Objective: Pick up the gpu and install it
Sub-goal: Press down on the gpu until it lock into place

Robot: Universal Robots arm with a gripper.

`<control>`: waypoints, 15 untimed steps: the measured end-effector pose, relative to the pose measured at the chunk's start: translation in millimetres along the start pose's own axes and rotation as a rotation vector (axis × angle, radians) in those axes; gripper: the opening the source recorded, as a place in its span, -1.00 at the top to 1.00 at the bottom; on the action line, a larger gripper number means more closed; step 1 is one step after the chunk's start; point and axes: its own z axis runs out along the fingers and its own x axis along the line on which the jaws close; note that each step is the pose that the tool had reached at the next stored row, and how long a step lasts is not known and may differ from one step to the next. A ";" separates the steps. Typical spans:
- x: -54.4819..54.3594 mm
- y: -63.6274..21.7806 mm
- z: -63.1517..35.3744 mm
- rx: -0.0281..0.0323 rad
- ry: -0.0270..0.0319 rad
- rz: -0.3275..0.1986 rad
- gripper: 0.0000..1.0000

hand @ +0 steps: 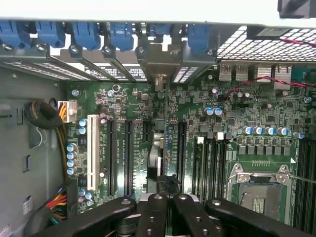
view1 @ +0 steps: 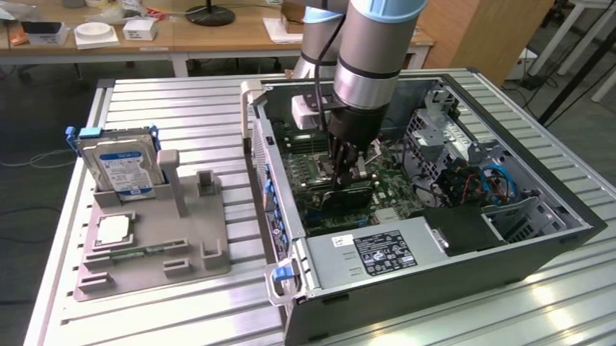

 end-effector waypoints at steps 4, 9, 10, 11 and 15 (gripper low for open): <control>-0.4 0.1 0.4 -0.0003 0.0006 0.000 0.79; -0.1 0.4 -7.9 0.0011 -0.0016 0.000 0.79; -0.1 0.8 -9.9 0.0015 -0.0021 0.000 0.79; -0.1 1.9 -12.4 0.0019 -0.0018 0.001 0.79; 0.0 5.4 -19.0 -0.0004 -0.0016 -0.001 0.79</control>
